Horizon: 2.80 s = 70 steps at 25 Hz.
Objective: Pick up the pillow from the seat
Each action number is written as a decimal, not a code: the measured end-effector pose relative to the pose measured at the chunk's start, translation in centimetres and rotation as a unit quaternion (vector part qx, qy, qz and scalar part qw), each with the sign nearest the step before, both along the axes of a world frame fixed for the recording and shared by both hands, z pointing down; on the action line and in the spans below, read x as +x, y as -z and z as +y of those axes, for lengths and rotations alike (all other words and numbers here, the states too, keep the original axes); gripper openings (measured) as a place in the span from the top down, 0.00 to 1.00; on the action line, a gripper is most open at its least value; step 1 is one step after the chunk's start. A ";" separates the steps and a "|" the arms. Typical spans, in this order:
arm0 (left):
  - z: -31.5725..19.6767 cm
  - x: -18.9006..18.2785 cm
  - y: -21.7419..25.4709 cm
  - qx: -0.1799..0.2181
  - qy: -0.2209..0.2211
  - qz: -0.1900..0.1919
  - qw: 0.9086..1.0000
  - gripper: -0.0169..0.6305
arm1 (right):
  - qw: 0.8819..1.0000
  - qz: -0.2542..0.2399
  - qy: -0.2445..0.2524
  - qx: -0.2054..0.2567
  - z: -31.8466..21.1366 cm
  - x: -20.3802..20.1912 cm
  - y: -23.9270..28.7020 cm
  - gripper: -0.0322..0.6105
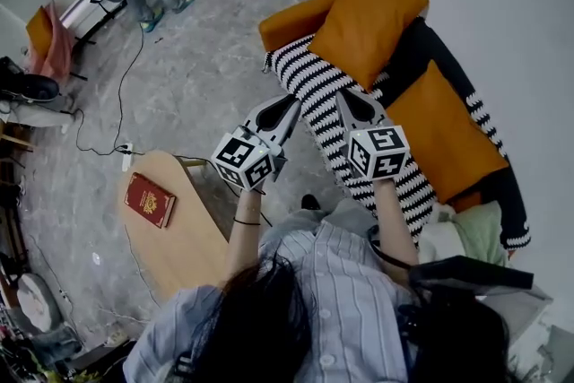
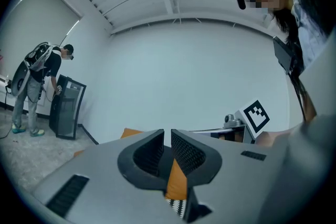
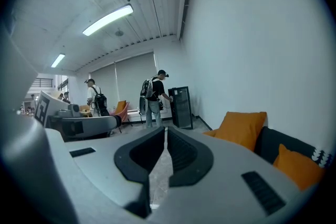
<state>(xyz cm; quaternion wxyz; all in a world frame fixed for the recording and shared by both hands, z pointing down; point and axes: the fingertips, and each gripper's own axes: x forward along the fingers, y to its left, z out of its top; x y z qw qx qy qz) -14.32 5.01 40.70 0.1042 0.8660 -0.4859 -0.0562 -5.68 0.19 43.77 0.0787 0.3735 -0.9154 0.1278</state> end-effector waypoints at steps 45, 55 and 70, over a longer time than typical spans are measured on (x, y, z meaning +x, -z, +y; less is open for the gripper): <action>-33.7 -0.8 -4.5 -0.065 -0.080 -0.026 0.994 0.93 | 0.990 -0.010 -0.129 -0.055 -34.5 5.2 -4.2 0.90; -39.6 1.7 -6.1 -0.080 -0.133 -0.034 0.987 0.92 | 0.979 -0.012 -0.190 -0.070 -37.8 9.4 -5.7 0.90; -52.9 3.9 -10.2 -0.100 -0.230 -0.066 0.966 0.92 | 0.967 0.012 -0.240 -0.086 -48.0 13.1 -9.5 0.90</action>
